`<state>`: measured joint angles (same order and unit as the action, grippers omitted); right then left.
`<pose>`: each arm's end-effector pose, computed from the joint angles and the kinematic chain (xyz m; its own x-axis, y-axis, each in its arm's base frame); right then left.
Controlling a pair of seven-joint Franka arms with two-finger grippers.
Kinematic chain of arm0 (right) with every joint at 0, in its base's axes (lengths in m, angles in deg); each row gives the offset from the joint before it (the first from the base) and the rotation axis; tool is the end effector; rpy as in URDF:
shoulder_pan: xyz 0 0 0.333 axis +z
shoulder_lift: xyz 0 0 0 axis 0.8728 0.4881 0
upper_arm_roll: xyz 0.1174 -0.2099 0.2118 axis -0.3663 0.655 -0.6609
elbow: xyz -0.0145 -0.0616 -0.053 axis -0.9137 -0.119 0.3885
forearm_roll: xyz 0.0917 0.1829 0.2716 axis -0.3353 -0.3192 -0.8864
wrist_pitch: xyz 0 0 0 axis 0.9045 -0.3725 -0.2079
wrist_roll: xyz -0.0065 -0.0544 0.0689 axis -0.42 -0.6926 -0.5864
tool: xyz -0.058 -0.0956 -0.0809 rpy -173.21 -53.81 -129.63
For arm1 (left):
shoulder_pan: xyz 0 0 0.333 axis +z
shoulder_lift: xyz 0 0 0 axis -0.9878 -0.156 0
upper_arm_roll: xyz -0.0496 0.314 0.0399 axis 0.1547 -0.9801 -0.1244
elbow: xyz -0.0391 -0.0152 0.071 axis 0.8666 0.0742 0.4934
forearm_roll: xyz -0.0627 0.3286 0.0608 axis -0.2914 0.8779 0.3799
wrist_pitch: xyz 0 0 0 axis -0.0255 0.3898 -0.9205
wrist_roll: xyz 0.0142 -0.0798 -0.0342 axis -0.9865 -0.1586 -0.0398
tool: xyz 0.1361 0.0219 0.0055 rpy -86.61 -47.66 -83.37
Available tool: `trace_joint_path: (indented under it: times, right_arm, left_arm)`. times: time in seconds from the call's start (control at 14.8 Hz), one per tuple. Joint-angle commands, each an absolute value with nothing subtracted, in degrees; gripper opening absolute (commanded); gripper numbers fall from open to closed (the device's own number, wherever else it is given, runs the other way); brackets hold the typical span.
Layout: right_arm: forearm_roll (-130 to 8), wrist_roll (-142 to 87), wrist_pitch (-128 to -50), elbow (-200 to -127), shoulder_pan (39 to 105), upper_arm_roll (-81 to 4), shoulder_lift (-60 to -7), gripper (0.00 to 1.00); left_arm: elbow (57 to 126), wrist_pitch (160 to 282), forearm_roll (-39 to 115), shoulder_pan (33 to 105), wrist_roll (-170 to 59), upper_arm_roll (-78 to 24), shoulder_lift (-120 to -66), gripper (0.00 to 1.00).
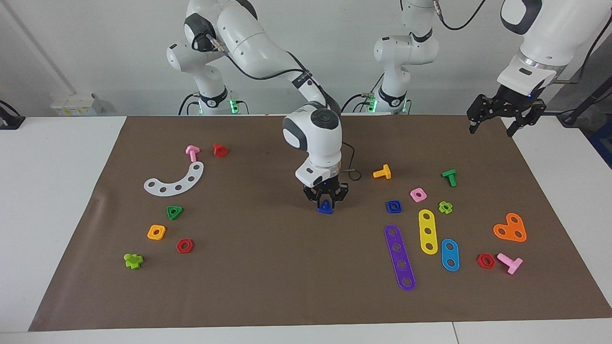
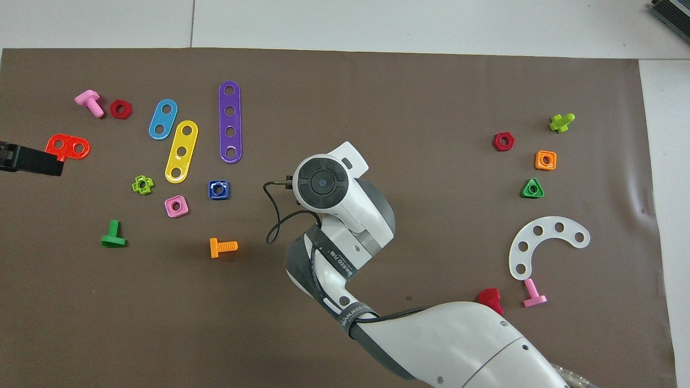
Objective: Unscrew and place screws in storage area
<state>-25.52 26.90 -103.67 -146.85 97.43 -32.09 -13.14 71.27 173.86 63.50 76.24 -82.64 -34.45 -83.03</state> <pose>0.5471 0.4137 0.3180 0.9805 -0.1170 0.1576 -0.1059 -0.9914 -0.0766 0.5057 -0.0012 0.6065 0.9766 -0.2113 0.0404 -0.2111 -0.9774 -0.0102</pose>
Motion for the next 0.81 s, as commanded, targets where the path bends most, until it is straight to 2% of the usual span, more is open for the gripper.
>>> trace_joint_path:
  times: [0.0, 0.14, 0.2, 0.54, 0.74]
  right_arm:
    - [-24.3, 26.8, -104.5, -147.5, 97.2, -32.4, -13.2, 0.42]
    - [-24.3, 26.8, -104.6, -147.4, 97.2, -32.4, -13.2, 0.29]
    - [-24.2, 26.7, -104.7, -147.4, 97.2, -32.4, -13.2, 0.00]
    - [-24.3, 26.9, -101.0, -144.3, 97.1, -32.3, -14.2, 0.00]
    - [-24.5, 25.2, -98.8, -146.9, 91.6, -31.9, -22.8, 0.00]
  left_arm:
    - [69.1, 170.9, 62.5, 78.6, -83.2, -32.0, -84.1, 1.00]
    - [70.0, 170.9, 62.5, 79.4, -83.2, -31.6, -83.6, 1.00]
    - [70.1, 170.9, 62.5, 79.4, -83.1, -31.6, -83.6, 1.00]
    - [71.1, 171.4, 62.6, 79.4, -83.2, -31.7, -82.8, 1.00]
    - [71.4, 171.5, 62.6, 79.4, -83.2, -32.0, -82.7, 1.00]
